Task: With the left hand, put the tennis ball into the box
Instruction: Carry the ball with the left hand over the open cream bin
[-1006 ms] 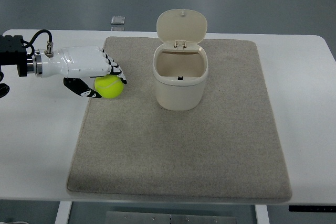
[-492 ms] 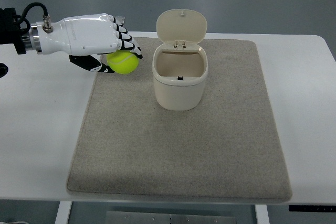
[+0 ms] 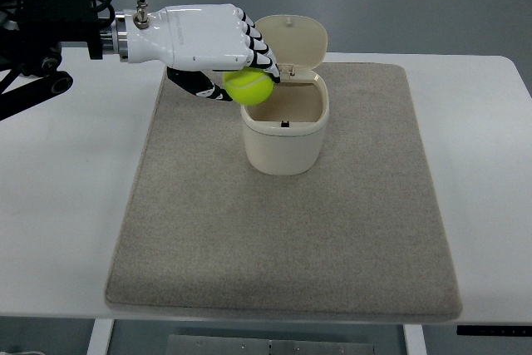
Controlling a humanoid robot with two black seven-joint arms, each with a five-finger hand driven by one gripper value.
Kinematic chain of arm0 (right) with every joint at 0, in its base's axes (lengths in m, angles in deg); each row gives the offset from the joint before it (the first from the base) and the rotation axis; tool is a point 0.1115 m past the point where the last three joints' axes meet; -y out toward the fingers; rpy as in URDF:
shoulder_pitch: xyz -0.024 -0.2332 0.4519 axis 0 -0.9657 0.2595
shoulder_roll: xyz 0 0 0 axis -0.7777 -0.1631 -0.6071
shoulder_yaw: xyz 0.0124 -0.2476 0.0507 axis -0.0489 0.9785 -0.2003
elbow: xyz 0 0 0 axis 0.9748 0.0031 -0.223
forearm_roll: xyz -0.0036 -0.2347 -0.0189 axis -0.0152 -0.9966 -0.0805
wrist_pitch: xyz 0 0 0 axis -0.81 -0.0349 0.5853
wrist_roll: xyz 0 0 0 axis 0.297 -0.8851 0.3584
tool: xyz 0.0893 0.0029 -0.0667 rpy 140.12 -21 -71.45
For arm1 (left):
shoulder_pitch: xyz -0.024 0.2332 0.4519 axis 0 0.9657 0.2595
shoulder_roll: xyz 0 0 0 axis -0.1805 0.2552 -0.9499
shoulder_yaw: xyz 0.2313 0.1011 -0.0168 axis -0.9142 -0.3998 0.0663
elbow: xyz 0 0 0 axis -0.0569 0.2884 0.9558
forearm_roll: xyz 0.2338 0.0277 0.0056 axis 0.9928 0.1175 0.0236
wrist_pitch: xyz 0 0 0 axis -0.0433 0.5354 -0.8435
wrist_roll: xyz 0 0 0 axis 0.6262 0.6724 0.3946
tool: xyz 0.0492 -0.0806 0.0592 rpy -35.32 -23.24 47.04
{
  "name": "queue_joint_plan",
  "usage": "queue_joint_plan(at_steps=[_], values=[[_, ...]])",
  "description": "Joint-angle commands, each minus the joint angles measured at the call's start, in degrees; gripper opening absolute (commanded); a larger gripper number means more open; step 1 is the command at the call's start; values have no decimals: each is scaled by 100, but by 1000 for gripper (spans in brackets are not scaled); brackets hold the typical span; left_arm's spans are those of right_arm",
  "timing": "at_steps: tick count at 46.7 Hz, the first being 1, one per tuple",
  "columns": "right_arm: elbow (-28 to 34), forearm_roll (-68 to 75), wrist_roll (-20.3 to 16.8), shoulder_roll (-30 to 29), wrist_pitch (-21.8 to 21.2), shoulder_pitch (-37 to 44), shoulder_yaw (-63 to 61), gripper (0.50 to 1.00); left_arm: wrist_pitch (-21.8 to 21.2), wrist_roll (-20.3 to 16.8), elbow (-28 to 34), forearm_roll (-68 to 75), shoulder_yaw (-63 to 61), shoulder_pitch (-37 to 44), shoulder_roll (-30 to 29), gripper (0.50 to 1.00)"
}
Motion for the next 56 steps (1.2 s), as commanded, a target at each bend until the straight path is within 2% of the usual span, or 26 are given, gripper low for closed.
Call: queue_joint_plan(at_steps=[1,14,20,25,28,32,38,43,46,56], values=[[0,-1,0,0,4,0,0,901,28,1,125,-2,-20,-13,188,500],[0,-1,0,0,-4,0,0,901,90,1,459,-11,-196,-66,575,503],[0,-1,0,0,-4,0,0,901,64,1,486,-19,-187,-57,680,628],[0,-1,0,0,4,0,0,901,55,1,486,-72,-187,-57,689,668],[0,-1,0,0,4,0,0,901,38,1,495,-107,-187,-57,689,722],[0,-1,0,0,-4,0,0,901,29,1,521,-125,-187,-48,689,741],[0,-1,0,0,-4,0,0,901,2,1,548,-125,-187,-22,707,842],[0,-1,0,0,-4,0,0,901,2,1,548,-125,-196,4,786,849],[0,-1,0,0,4,0,0,901,11,1,556,-142,-196,13,786,881],[0,-1,0,0,-4,0,0,901,11,1,556,-151,-196,13,786,885]])
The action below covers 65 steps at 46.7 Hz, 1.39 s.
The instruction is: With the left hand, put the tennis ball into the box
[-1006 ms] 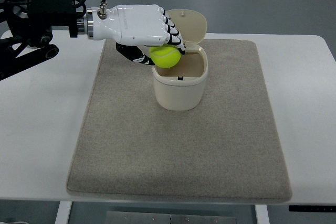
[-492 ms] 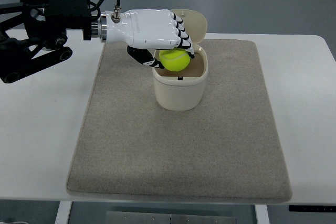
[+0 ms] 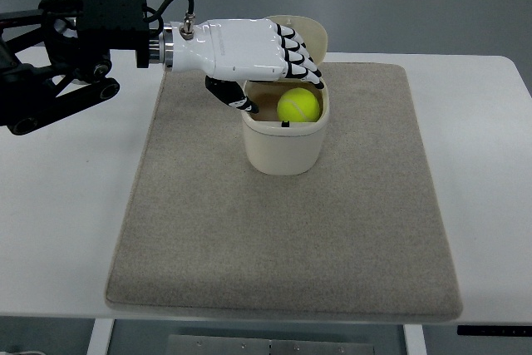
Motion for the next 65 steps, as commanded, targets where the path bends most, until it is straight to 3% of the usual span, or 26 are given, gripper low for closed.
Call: queue_joint_plan(at_steps=[1,9,20,32,42,49,65], values=[[0,1,0,0,-5,0,0,901,11,0,-6,-1,-1,0,-9,885],[0,1,0,0,-5,0,0,903,169,-9,-147,25,-124,-26,-175,879],[0,1,0,0,4,0,0,901,608,-44,-753,25,-221,-79,-992,885],[0,1,0,0,4,0,0,901,679,-79,-868,-167,-221,-44,-1766,889],[0,1,0,0,-5,0,0,901,722,-70,-675,-1555,-247,62,-2083,986],[0,1,0,0,4,0,0,901,933,-70,-411,-2653,-247,132,-2145,990],[0,1,0,0,-5,0,0,901,925,-70,222,-5581,-238,589,-2153,992]])
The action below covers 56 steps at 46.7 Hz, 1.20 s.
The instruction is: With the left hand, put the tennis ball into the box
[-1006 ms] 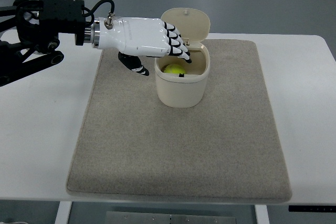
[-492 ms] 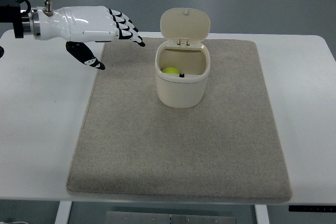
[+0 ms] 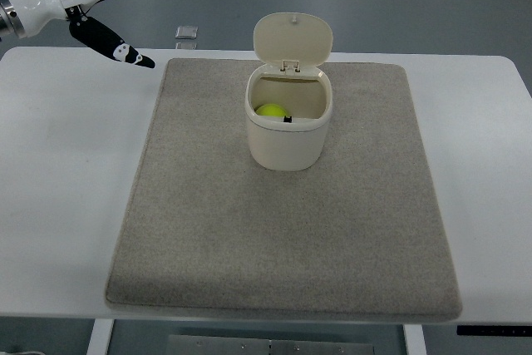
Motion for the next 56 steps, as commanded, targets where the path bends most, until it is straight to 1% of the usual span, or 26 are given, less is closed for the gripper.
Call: queue_joint_plan(at_steps=[1,5,12,16,21,24,30,35,40,44,51,56], values=[[0,0,0,0,4,0,0,901,-10,8,118,-596,10,175,-3,992],[0,0,0,0,-5,0,0,901,-45,8,241,-1194,27,421,-12,992],[0,0,0,0,-5,0,0,901,-54,-1,311,-2520,229,1133,-12,992],[0,0,0,0,4,0,0,901,-46,-1,311,-3233,562,1519,-21,992],[0,0,0,0,-5,0,0,901,51,17,311,-3656,1081,1898,-56,992],[0,0,0,0,4,0,0,901,218,34,302,-3726,1275,2047,-65,992],[0,0,0,0,4,0,0,901,780,87,320,-4033,1381,2188,-126,992],[0,0,0,0,4,0,0,901,1140,157,338,-4368,1372,2206,-144,992],[0,0,0,0,4,0,0,901,1343,464,346,-4675,1398,2241,-127,992],[0,0,0,0,-5,0,0,901,1510,859,355,-5009,1503,2258,-118,992],[0,0,0,0,-5,0,0,901,1923,1554,452,-5589,1714,2267,-74,992],[0,0,0,0,-5,0,0,901,2037,1932,592,-6037,1767,2215,49,992]])
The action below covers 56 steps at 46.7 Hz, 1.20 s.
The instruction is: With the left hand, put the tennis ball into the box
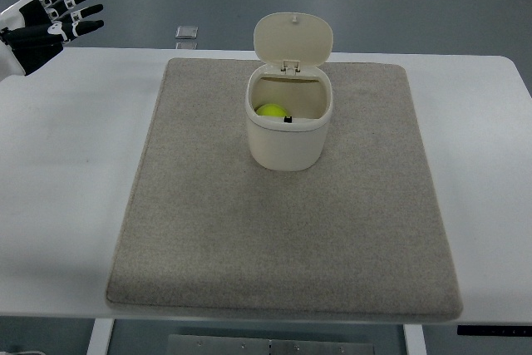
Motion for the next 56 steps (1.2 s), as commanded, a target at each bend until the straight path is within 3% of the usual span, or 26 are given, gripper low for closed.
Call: queue_joint_plan(at_steps=[1,9,20,25,56], values=[[0,1,0,0,-3,0,0,901,62,283,131,-341,20,-68,128,992],[0,1,0,0,6,0,0,901,360,678,816,-1000,11,-147,470,992],[0,1,0,0,6,0,0,901,1186,1715,2802,-1748,29,-534,1639,992],[0,1,0,0,-3,0,0,901,1330,1900,3409,-1748,37,-701,2035,992],[0,1,0,0,6,0,0,901,1330,1892,3559,-1748,898,-675,2844,992]])
